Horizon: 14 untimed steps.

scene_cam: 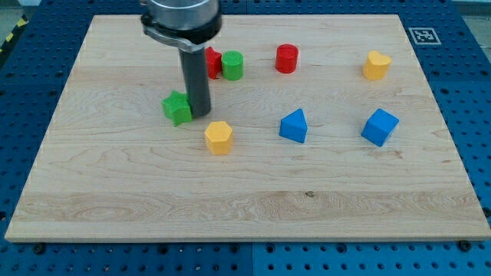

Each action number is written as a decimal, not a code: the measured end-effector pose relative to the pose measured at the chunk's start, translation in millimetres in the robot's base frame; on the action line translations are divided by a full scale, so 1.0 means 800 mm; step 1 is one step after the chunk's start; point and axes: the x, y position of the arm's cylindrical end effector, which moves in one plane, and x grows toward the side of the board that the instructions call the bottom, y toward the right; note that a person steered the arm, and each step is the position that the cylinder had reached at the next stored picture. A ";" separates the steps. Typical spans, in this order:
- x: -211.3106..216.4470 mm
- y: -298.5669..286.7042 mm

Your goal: Push the green star to the left of the red star

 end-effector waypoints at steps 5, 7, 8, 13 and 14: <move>-0.010 -0.097; -0.042 -0.077; -0.056 -0.077; -0.046 -0.125; -0.057 -0.159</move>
